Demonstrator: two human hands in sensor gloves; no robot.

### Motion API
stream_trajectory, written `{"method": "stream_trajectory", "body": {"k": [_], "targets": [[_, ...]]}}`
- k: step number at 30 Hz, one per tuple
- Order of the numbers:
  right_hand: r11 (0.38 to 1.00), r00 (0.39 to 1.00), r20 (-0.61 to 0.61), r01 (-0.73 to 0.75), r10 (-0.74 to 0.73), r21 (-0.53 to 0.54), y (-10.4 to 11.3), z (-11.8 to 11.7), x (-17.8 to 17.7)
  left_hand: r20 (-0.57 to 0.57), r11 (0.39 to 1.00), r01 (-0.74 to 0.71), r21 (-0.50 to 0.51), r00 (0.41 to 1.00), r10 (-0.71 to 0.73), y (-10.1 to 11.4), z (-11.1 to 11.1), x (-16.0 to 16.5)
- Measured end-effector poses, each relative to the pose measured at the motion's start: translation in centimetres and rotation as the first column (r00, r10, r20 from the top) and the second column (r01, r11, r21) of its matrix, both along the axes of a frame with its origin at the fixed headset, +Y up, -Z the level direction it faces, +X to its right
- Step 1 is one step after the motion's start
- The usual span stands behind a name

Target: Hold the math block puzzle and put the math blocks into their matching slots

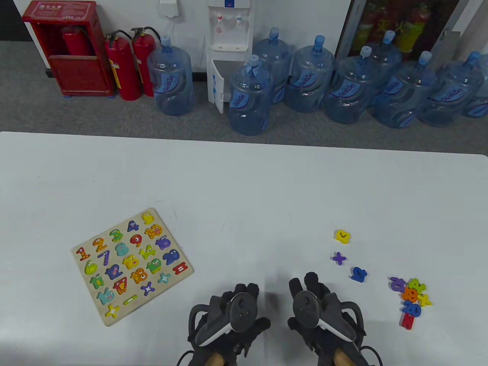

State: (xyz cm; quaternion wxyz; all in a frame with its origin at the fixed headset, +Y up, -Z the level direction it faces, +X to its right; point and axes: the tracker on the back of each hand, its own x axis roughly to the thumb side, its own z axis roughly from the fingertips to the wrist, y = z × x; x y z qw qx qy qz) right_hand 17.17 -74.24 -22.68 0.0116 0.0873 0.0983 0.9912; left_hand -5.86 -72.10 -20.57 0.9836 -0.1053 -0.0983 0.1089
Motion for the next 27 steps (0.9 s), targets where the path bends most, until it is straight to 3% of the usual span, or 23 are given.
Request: {"method": "stream_trajectory", "body": {"k": [3,6,11,12,14,15,16,27], "targets": [[0.995,0.995,0.085,-0.064,0.058,0.070,0.6,-0.5,2.7,-0.101,0.986,0.168,-0.011,0.981,-0.168,0.8,-0.2,-3.6],[0.992,0.983,0.163,-0.101,0.087,0.076,0.5,-0.9,5.3,-0.209,0.959,0.275,-0.071,0.936,-0.284,0.6,-0.4,-7.7],[0.988,0.904,0.398,-0.137,0.155,-0.074,-1.7,-2.6,13.2,-0.290,0.829,0.432,-0.355,0.792,-0.537,-1.7,-0.5,-15.2],[0.985,0.896,0.413,-0.122,0.162,-0.122,-1.9,-2.8,14.3,-0.307,0.822,0.424,-0.380,0.781,-0.545,-2.3,-0.4,-16.4],[0.989,0.892,0.434,-0.085,0.129,-0.120,-2.0,-2.8,15.2,-0.318,0.827,0.373,-0.420,0.793,-0.519,-3.0,-0.2,-18.0],[0.989,0.891,0.434,-0.093,0.133,-0.113,-1.8,-2.9,15.3,-0.327,0.869,0.288,-0.402,0.841,-0.430,-3.2,-0.2,-18.5],[0.989,0.889,0.437,-0.100,0.137,-0.108,-1.8,-2.9,15.3,-0.382,0.896,0.260,-0.360,0.835,-0.396,-3.0,0.1,-18.5],[0.994,0.920,0.375,-0.107,0.114,-0.039,-0.6,-2.8,13.1,-0.254,0.886,0.303,-0.351,0.880,-0.402,-2.4,0.6,-15.5]]}}
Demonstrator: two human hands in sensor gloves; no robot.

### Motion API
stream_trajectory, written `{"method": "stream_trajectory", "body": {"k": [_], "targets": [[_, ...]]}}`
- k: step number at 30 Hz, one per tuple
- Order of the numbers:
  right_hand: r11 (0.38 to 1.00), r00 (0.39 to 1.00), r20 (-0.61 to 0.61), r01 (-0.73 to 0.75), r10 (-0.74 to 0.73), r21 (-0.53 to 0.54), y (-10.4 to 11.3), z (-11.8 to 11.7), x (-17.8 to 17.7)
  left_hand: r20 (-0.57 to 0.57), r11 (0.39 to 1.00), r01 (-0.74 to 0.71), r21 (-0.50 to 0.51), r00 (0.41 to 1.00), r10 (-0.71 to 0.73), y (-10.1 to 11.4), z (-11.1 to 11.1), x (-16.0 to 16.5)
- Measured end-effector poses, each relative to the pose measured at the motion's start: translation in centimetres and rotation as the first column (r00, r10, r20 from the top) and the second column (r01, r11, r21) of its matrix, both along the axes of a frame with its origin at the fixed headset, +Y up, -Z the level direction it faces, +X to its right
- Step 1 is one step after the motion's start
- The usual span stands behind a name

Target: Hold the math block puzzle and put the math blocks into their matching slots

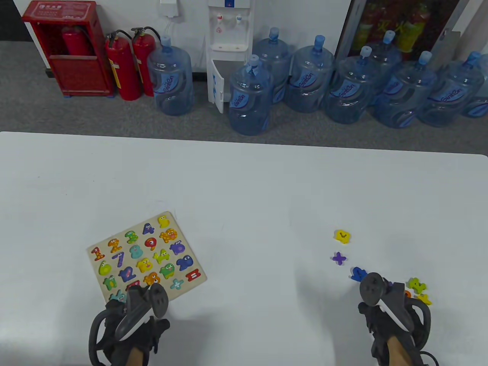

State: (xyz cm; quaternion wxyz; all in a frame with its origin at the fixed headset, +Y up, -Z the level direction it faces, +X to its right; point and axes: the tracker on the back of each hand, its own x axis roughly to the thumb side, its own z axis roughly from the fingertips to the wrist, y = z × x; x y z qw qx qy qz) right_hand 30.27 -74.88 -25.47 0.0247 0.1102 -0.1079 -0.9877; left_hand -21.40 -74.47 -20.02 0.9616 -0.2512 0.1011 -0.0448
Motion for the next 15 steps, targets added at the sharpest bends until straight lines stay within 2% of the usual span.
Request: {"method": "stream_trajectory", "body": {"k": [5,13,15], "targets": [[0.996,0.996,-0.039,0.079,-0.078,0.028,1.2,0.4,-0.2,0.135,0.999,0.023,0.022,0.991,-0.025,0.3,0.1,3.4],[0.989,0.974,-0.182,0.121,-0.135,-0.086,1.7,1.0,-1.9,0.340,1.000,0.013,0.023,0.940,-0.020,0.8,0.6,10.3],[0.986,0.965,-0.206,0.152,-0.164,-0.074,2.1,1.2,-2.2,0.386,1.000,-0.001,0.025,0.923,-0.009,0.9,0.9,11.9]]}}
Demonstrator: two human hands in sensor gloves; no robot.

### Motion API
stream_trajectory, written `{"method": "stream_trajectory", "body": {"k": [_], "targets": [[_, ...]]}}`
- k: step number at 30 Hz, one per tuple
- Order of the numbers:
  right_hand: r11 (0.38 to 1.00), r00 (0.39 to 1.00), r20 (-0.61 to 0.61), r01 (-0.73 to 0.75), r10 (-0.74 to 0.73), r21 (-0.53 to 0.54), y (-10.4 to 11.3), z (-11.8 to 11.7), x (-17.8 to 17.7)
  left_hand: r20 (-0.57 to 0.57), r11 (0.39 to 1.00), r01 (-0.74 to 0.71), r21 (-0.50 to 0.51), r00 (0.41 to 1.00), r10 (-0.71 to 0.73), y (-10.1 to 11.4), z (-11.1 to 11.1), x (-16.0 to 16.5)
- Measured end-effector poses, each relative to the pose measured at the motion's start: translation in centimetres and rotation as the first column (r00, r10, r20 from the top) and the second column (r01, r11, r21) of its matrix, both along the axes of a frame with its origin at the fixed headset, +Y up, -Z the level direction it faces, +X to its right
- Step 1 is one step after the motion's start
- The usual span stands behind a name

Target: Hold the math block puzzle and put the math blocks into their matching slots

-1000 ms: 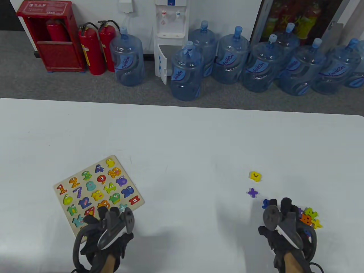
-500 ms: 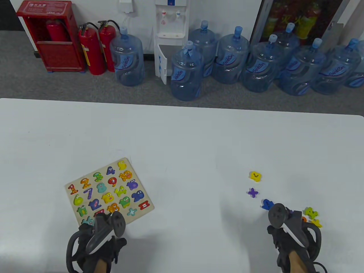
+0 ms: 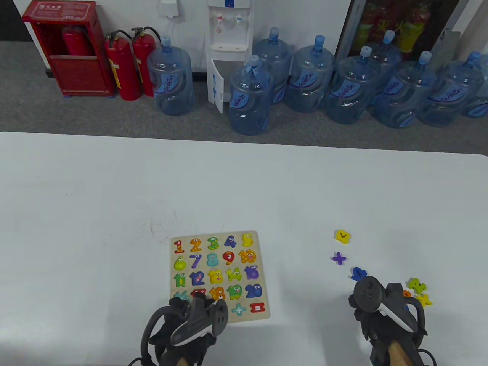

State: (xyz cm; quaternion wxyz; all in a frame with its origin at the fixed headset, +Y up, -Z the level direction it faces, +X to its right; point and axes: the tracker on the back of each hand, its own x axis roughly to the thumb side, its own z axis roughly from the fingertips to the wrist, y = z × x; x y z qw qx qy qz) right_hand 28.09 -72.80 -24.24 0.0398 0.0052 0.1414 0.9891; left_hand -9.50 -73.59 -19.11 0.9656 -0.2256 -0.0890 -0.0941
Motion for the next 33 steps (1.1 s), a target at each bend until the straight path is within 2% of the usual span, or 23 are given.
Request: {"method": "stream_trajectory", "body": {"k": [2,5,8,11,14,19,23,26,28,29,30,33], "targets": [[0.998,0.999,0.002,0.039,-0.039,0.038,0.6,0.2,0.0,0.046,1.000,-0.003,-0.002,0.999,0.003,0.2,0.4,1.6],[0.992,0.998,0.049,-0.047,0.042,0.114,0.8,0.5,0.3,0.138,0.999,0.042,0.032,0.989,-0.046,0.3,1.1,3.9],[0.982,0.985,0.092,-0.156,0.147,0.104,0.1,0.3,0.7,0.198,0.997,0.061,0.055,0.978,-0.071,0.4,1.5,5.4],[0.989,0.987,0.077,-0.143,0.140,0.036,-1.0,0.0,0.9,0.231,0.996,0.055,0.066,0.971,-0.069,0.5,1.7,6.2],[0.982,0.983,0.101,-0.162,0.153,0.092,-1.1,0.0,0.5,0.245,0.998,0.028,0.062,0.969,-0.043,0.7,1.8,6.7],[0.987,0.996,-0.008,-0.084,0.086,0.133,-1.1,0.4,-1.1,0.244,1.000,-0.012,0.025,0.970,0.006,0.8,1.5,7.7],[0.993,0.998,-0.057,-0.028,0.035,0.114,-0.7,0.6,-1.6,0.238,0.999,-0.033,-0.009,0.971,0.034,1.0,1.2,8.2],[0.976,0.998,-0.050,-0.024,0.035,0.218,0.5,1.2,-1.8,0.163,0.992,-0.128,-0.004,0.978,0.127,2.0,0.6,7.0],[0.967,0.997,-0.024,-0.065,0.073,0.247,0.6,1.2,-2.2,0.064,0.976,-0.191,0.108,0.981,0.185,2.5,0.3,5.6],[0.968,0.995,-0.021,-0.087,0.095,0.235,0.4,1.1,-2.4,0.035,0.972,-0.190,0.141,0.982,0.187,2.5,0.1,5.1],[0.965,0.983,-0.011,-0.179,0.185,0.192,-0.2,0.8,-3.0,-0.025,0.974,-0.155,0.166,0.987,0.161,2.3,-0.2,4.0],[0.943,0.948,0.040,-0.318,0.316,0.096,-1.5,0.4,-3.8,-0.139,0.996,-0.028,0.083,0.990,0.039,0.8,-1.1,1.5]]}}
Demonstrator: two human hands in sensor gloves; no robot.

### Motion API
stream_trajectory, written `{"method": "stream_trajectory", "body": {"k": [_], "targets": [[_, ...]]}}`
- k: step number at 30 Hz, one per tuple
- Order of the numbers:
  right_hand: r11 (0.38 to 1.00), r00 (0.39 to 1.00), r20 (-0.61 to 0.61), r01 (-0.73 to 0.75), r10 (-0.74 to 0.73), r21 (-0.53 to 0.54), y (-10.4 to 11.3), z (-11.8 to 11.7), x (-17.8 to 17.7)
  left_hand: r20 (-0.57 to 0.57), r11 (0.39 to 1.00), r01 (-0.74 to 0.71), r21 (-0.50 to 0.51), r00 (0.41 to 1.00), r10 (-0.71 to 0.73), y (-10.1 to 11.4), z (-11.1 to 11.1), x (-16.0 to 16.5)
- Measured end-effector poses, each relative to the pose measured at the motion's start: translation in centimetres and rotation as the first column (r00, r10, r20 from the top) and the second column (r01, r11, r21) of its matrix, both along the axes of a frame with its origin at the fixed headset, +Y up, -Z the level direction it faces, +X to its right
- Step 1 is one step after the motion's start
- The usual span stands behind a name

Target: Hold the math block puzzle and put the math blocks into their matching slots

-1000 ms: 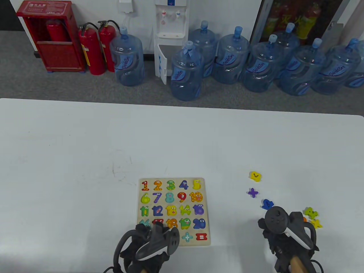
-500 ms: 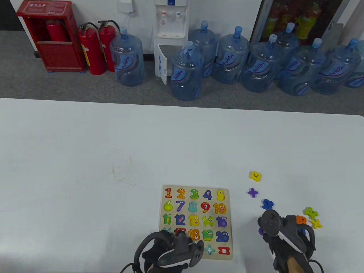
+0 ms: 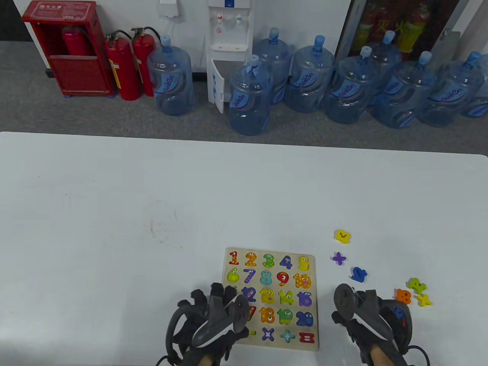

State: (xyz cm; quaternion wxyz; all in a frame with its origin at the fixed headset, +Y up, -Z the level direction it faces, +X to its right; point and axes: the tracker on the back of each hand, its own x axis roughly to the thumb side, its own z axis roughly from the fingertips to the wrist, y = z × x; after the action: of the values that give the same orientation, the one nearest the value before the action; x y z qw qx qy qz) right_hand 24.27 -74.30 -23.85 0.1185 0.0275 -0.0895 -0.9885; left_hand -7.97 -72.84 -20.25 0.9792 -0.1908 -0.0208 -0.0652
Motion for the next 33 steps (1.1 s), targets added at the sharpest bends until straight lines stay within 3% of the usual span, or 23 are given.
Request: {"method": "stream_trajectory", "body": {"k": [2,4,6,9,14,21,31,33], "targets": [[0.998,0.999,0.011,-0.046,0.046,0.039,-0.3,-0.2,-0.5,-0.013,0.999,0.003,-0.051,1.000,-0.004,-1.2,-0.5,-1.3],[1.000,1.000,0.031,0.007,-0.007,0.010,-0.2,-0.2,-0.7,-0.017,0.984,-0.125,-0.129,0.992,0.124,-2.1,-1.1,-2.2],[0.999,0.998,0.035,0.046,-0.046,0.008,-0.1,-0.1,-0.6,-0.043,0.964,-0.224,-0.142,0.975,0.220,-2.2,-1.4,-2.5],[0.997,0.996,0.040,0.080,-0.080,0.005,0.4,0.0,-0.5,0.015,0.977,-0.144,-0.155,0.989,0.148,-2.3,-1.7,-2.2],[0.925,0.924,0.078,0.379,-0.375,-0.038,1.4,0.2,1.1,0.060,0.970,-0.152,-0.191,0.984,0.166,-2.4,-1.2,-1.1],[0.899,0.887,0.158,0.438,-0.434,0.009,1.3,0.1,3.2,0.096,0.971,-0.140,-0.196,0.982,0.161,-2.5,-0.6,-0.3],[0.982,0.965,0.185,0.179,-0.186,0.053,0.9,0.5,2.6,0.104,0.975,-0.095,-0.198,0.988,0.117,-2.0,-0.1,0.2],[0.983,0.967,0.179,0.171,-0.181,0.073,1.3,0.7,2.6,0.085,0.986,-0.106,-0.131,0.989,0.117,-1.3,-0.2,-0.4]]}}
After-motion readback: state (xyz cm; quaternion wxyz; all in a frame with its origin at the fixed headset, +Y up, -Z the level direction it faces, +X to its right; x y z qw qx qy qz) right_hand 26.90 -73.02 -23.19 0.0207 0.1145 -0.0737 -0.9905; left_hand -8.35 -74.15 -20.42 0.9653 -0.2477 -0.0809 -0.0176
